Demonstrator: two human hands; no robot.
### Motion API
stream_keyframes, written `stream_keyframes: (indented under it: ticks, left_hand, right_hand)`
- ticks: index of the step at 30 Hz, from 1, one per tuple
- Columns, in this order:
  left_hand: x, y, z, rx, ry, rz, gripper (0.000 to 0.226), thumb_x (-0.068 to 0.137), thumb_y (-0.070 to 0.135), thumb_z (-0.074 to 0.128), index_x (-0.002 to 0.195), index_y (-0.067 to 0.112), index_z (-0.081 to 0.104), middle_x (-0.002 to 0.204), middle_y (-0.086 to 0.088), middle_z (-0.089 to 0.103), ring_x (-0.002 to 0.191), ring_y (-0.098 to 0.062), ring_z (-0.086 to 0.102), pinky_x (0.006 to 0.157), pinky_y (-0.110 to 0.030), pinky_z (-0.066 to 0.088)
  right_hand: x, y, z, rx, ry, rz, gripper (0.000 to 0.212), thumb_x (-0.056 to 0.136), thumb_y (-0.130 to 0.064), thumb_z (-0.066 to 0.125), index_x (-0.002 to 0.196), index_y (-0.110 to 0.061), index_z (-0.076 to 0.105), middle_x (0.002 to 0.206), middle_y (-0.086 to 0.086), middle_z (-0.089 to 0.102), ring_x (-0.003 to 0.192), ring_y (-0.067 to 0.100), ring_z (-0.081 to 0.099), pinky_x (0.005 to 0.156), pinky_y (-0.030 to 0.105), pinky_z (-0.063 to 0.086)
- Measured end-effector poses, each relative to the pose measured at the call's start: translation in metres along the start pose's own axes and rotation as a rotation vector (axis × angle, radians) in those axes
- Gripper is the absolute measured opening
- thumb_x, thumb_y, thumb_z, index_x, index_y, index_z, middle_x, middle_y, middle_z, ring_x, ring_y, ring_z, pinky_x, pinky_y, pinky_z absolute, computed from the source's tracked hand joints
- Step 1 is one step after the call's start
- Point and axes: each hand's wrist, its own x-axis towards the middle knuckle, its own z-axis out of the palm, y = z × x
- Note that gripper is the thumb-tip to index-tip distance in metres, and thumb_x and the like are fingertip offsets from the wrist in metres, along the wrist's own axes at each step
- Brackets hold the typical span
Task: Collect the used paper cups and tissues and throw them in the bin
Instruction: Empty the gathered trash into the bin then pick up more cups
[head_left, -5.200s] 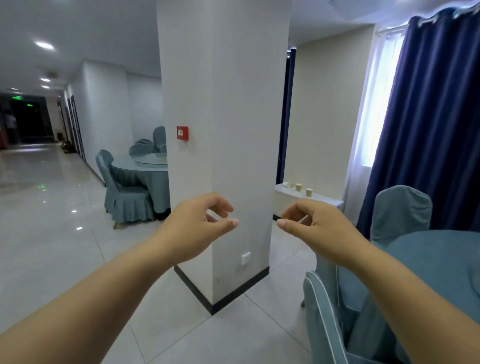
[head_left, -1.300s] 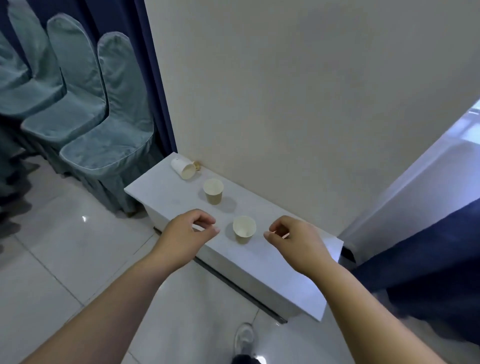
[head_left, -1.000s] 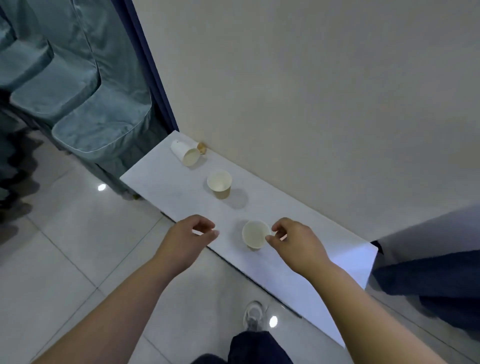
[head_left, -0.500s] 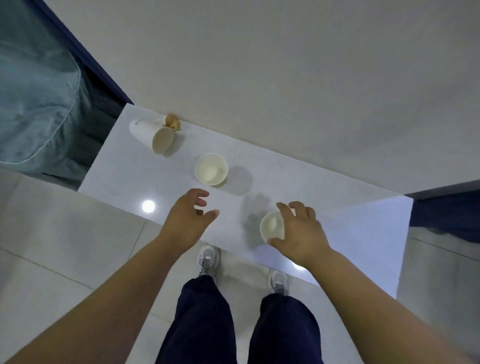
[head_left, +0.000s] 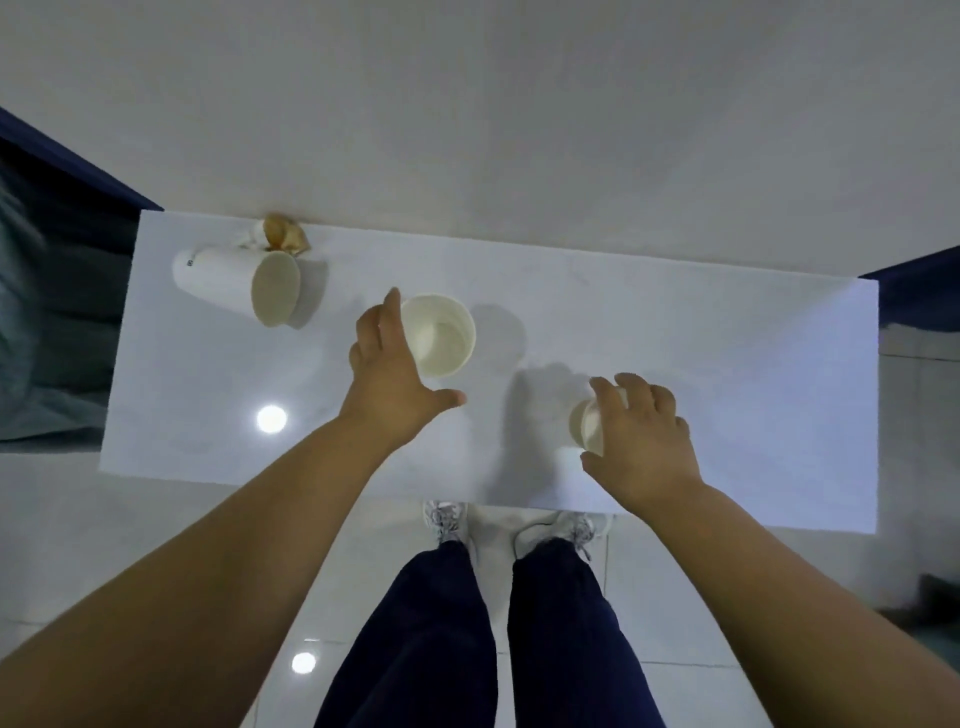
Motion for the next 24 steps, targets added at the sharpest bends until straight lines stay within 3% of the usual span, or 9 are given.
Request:
stream_keyframes:
  ticks: [5, 9, 13, 15, 19, 24]
  left_hand:
    - [0.021, -0.008, 0.014, -0.028, -0.005, 0.044, 0.122, 0.064, 0.026, 0.088, 0.151, 0.018, 0.003, 0.154, -0.005, 0.008, 0.139, -0.032, 0.02, 0.111, -0.043, 0.025]
    - [0.028, -0.007, 0.017, -0.076, 0.076, 0.044, 0.107, 0.067, 0.023, 0.085, 0.148, 0.012, 0.016, 0.147, -0.007, 0.019, 0.129, -0.03, 0.036, 0.103, -0.039, 0.037]
    - [0.02, -0.004, 0.007, -0.069, 0.07, 0.054, 0.099, 0.066, 0.015, 0.082, 0.145, 0.01, 0.022, 0.141, -0.007, 0.023, 0.119, -0.024, 0.042, 0.089, -0.024, 0.036]
    - [0.013, -0.006, -0.001, -0.034, 0.012, 0.073, 0.1, 0.066, 0.016, 0.081, 0.146, 0.013, 0.022, 0.142, -0.004, 0.023, 0.119, -0.023, 0.044, 0.091, -0.025, 0.038]
    - [-0.004, -0.008, -0.017, -0.023, -0.071, 0.091, 0.112, 0.066, 0.029, 0.082, 0.152, 0.023, 0.01, 0.145, 0.0, 0.033, 0.127, -0.024, 0.043, 0.105, -0.045, 0.038]
    - [-0.016, -0.005, -0.032, -0.028, -0.072, 0.187, 0.114, 0.065, 0.031, 0.083, 0.151, 0.03, 0.008, 0.138, 0.012, 0.045, 0.126, -0.019, 0.04, 0.104, -0.038, 0.028]
  right_hand:
    - [0.006, -0.012, -0.007, 0.447, 0.142, 0.113, 0.084, 0.078, -0.036, 0.072, 0.146, -0.016, 0.026, 0.145, 0.003, 0.031, 0.13, 0.027, 0.028, 0.097, 0.032, 0.033]
    - [0.011, -0.021, -0.015, 0.768, 0.208, 0.192, 0.078, 0.08, -0.036, 0.072, 0.145, -0.02, 0.031, 0.144, 0.001, 0.035, 0.132, 0.021, 0.035, 0.093, 0.026, 0.032]
    - [0.008, -0.035, -0.031, 1.106, 0.295, 0.193, 0.066, 0.084, -0.036, 0.068, 0.142, -0.028, 0.038, 0.134, -0.009, 0.04, 0.127, 0.014, 0.044, 0.102, 0.034, 0.04]
    - [0.005, -0.044, -0.041, 1.207, 0.322, 0.157, 0.062, 0.085, -0.034, 0.067, 0.141, -0.029, 0.04, 0.135, -0.012, 0.04, 0.128, 0.012, 0.043, 0.107, 0.036, 0.038]
    - [0.003, -0.064, -0.057, 1.152, 0.245, 0.013, 0.062, 0.085, -0.031, 0.068, 0.141, -0.032, 0.04, 0.131, -0.013, 0.041, 0.124, 0.007, 0.043, 0.103, 0.028, 0.038]
    - [0.005, -0.087, -0.063, 0.976, 0.035, -0.137, 0.073, 0.082, -0.037, 0.07, 0.145, -0.034, 0.033, 0.129, -0.02, 0.036, 0.12, 0.003, 0.038, 0.103, 0.027, 0.037]
